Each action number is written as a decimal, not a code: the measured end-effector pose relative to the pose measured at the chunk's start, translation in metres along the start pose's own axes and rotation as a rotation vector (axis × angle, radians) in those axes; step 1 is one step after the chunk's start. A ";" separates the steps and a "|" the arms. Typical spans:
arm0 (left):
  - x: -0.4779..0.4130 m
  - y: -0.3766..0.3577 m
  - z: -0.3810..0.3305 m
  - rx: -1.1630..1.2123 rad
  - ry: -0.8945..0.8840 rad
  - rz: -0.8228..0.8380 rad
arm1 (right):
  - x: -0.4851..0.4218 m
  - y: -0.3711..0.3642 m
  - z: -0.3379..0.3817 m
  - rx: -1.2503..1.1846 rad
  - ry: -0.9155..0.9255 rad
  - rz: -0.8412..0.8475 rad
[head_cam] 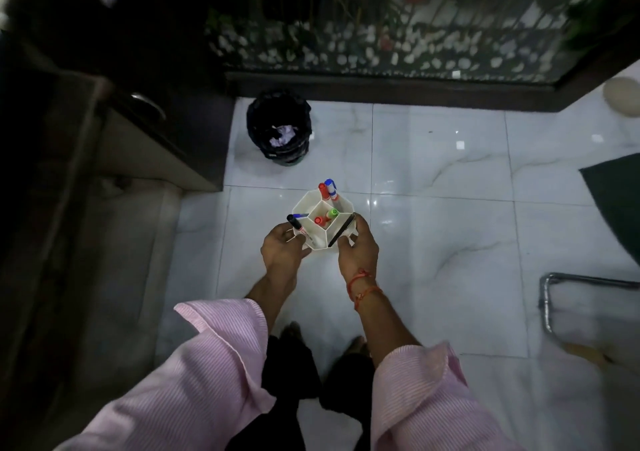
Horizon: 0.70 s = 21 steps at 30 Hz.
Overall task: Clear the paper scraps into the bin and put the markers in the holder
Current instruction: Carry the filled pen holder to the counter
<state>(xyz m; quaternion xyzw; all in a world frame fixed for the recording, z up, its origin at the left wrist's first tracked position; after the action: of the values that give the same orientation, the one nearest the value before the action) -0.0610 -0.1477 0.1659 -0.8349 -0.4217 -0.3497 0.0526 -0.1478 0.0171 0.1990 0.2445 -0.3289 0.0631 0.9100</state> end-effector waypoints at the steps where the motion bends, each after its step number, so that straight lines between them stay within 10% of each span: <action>1: 0.022 0.013 -0.022 0.021 0.010 -0.010 | 0.024 0.008 0.021 0.007 0.005 0.015; 21: 0.118 0.251 -0.244 0.185 -0.217 -0.256 | 0.232 -0.063 0.279 0.119 0.385 0.270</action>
<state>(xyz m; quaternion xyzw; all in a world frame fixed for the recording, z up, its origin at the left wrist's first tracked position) 0.0408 -0.3221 0.4748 -0.7988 -0.5581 -0.2212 0.0387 -0.1091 -0.1844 0.5050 0.2351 -0.1746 0.2489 0.9232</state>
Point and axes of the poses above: each hand's wrist, its own x-axis away from the middle knuckle, its own y-axis out of the back of the hand, z = x × y, the point moved 9 cm from there along -x, towards the middle knuckle, and after that the axes turned 9 degrees about -y, right-handed, at the moved point
